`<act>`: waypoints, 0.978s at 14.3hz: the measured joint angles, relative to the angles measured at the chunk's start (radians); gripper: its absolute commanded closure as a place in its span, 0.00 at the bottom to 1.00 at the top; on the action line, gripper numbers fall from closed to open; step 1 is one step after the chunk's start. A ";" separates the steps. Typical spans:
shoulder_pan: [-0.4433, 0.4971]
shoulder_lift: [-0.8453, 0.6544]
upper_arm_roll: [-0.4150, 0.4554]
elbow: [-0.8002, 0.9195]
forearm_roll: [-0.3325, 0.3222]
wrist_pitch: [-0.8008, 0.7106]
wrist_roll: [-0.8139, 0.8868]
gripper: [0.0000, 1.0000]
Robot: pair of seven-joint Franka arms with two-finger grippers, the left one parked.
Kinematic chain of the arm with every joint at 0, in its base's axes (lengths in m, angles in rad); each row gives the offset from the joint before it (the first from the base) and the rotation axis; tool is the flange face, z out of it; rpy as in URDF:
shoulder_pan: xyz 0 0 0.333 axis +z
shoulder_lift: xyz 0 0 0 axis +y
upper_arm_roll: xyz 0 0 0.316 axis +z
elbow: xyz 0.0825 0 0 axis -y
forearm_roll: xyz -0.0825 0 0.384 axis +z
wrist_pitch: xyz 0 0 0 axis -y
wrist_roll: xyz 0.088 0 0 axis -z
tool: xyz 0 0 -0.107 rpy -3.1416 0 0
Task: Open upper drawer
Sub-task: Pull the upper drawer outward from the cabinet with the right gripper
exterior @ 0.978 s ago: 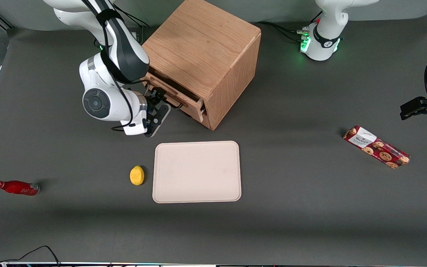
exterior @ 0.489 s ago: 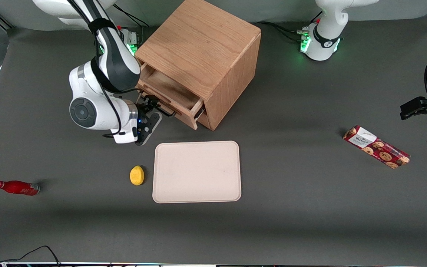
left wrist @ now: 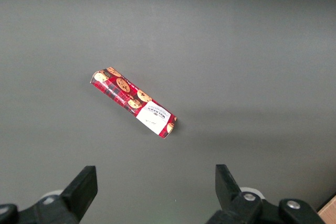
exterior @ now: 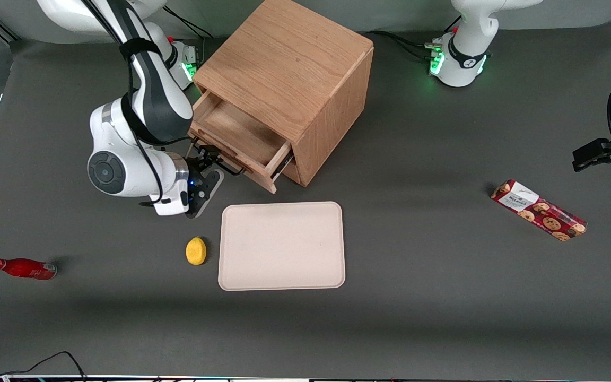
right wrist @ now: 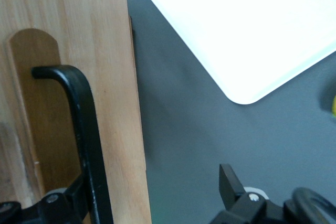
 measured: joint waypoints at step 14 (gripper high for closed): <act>-0.062 0.055 -0.004 0.067 0.000 -0.001 -0.089 0.00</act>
